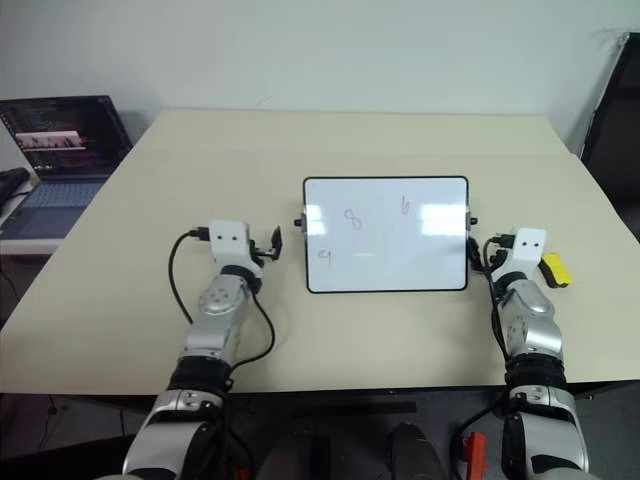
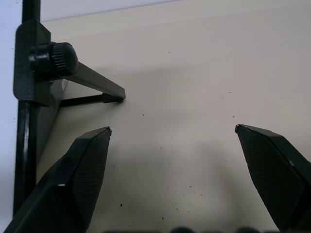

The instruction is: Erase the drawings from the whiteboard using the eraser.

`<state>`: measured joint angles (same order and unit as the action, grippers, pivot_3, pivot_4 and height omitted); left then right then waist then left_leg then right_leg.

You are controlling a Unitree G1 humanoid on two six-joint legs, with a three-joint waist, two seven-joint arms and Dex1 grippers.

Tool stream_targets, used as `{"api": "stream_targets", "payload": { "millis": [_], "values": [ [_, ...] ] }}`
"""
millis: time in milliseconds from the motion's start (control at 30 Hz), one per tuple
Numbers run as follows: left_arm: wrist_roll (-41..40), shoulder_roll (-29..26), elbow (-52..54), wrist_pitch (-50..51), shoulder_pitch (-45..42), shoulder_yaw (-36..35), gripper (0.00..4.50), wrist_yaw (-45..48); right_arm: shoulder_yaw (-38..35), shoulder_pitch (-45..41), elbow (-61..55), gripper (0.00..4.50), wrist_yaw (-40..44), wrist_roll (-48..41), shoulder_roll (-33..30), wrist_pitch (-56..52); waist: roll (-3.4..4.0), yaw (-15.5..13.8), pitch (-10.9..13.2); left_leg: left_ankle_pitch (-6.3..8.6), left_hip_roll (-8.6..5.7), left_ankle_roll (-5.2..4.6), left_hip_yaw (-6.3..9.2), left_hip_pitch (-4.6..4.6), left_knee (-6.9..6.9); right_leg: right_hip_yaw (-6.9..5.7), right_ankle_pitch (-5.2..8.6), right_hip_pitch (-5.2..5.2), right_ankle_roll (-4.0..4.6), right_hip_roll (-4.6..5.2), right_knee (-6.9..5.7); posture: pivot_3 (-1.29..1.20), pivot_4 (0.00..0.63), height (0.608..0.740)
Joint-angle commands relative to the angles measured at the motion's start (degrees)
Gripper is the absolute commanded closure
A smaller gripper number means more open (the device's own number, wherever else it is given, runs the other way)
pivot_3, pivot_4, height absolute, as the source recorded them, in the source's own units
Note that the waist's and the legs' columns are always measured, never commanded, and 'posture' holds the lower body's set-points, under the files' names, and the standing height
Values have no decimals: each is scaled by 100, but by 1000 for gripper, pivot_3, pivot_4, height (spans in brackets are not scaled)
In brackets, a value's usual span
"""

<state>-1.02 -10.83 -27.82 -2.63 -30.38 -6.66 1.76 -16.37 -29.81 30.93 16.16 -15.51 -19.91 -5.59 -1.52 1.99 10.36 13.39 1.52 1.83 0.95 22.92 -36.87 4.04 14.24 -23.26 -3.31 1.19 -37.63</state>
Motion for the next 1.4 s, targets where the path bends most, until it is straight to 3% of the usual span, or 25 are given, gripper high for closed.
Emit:
{"api": "stream_targets", "payload": {
  "millis": [33,333,533,667,933,1100,1400],
  "values": [
    [-18,-19,22,-97,-107,-45,0,-30,-24,-162,-7,9,-54,106,-133,150,0,-1,0,0,0,0,0,0,0,0,0,0,0,0,0,0,150,740],
    [-143,-16,39,-128,-120,31,0,334,-159,-122,-59,9,-35,49,-342,117,0,-3,0,0,-1,0,-1,1,0,1,0,0,0,0,1,0,150,740],
    [-931,-405,129,142,-51,-122,0,1813,-494,206,-409,9,360,-278,-923,-295,0,-6,1,0,-1,0,-3,2,1,0,1,0,0,0,3,0,150,740],
    [-1751,-1037,1393,1319,294,151,0,3397,-641,228,-672,9,886,-549,-1567,-889,3,44,3,1,1,0,-3,5,5,1,2,-5,2,0,1,0,150,740],
    [-2541,-2144,3548,3214,717,738,0,4771,-312,-23,737,9,2066,-271,-2672,-1505,0,118,4,2,3,0,-2,0,5,0,6,-1,7,-2,3,0,150,740],
    [-2564,-2050,3565,3421,509,934,0,4863,-114,-297,1363,9,2513,-108,-2853,-1479,0,125,5,2,2,0,-5,-1,0,2,14,-1,-7,-2,3,0,150,740],
    [-2578,-1996,3628,3490,423,1002,0,5006,10,-515,1838,9,2495,133,-2739,-1253,-1,135,6,2,2,0,-6,-1,0,5,17,-1,-11,-3,3,0,150,740]
  ]
}}
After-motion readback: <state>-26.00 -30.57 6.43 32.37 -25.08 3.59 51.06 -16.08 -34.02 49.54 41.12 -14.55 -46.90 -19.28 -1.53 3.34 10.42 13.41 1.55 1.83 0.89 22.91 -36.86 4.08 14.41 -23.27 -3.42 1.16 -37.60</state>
